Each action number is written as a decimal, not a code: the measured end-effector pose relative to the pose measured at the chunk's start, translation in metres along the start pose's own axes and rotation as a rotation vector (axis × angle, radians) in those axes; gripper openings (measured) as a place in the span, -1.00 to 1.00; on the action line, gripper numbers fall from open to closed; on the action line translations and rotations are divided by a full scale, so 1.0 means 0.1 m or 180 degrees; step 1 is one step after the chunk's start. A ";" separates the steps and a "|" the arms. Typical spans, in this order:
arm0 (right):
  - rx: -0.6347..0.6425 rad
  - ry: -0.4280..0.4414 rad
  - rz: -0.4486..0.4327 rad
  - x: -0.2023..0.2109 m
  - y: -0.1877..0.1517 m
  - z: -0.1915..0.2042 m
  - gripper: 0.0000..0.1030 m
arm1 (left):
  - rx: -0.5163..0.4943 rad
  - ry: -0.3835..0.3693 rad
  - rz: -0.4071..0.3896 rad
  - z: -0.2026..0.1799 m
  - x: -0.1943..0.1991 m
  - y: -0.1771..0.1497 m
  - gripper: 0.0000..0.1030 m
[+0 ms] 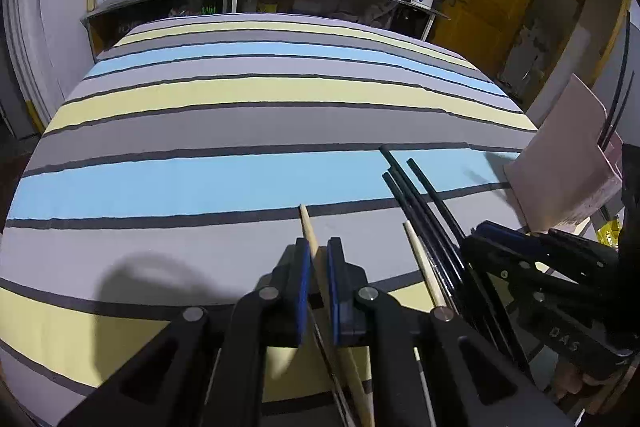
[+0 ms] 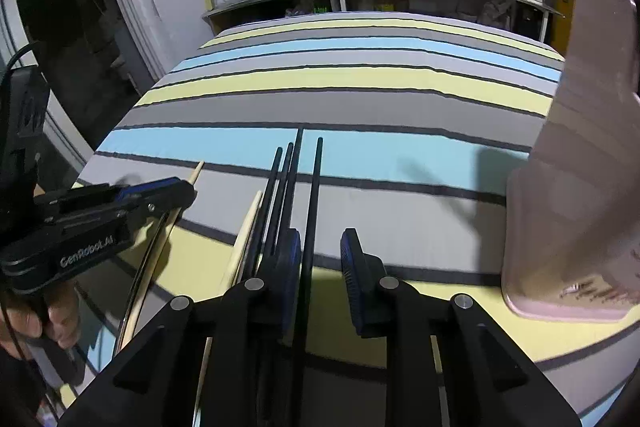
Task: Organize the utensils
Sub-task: 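Move both open tools back down to the remaining chopsticks on the table, then close the left tool on a wooden chopstick while the right tool grasps a black chopstick, then lift both chopsticks into the pink holder while opening both tools to drop them, then move both open tools back down to the chopsticks left on the table, then close the left tool on a thin dark stick while the right tool grasps a black chopstick, then lift both held sticks up and carry them over the pink holder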
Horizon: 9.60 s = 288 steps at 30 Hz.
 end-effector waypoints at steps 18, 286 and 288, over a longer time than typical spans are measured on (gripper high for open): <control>0.0203 -0.0213 0.0089 -0.16 0.23 0.04 -0.88 | -0.0085 0.0203 0.0016 -0.04 -0.03 0.03 -0.83; 0.0005 -0.0045 0.0239 0.02 0.00 0.08 -0.90 | 0.0276 0.0189 0.0088 0.11 0.24 -0.44 -0.90; 0.0006 -0.0012 0.0183 0.11 -0.01 0.10 -0.90 | 0.0328 0.0150 0.0084 0.13 0.28 -0.43 -0.90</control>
Point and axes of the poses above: each gripper's, at about its wrist camera, not at the fingertips, and x roughly against the way its jaws point, z to its left, y to its top, the point moved 8 cm from there along -x, roughly the way its jaws point, and after that the axes turned 8 degrees about z, right-handed, at the moved point
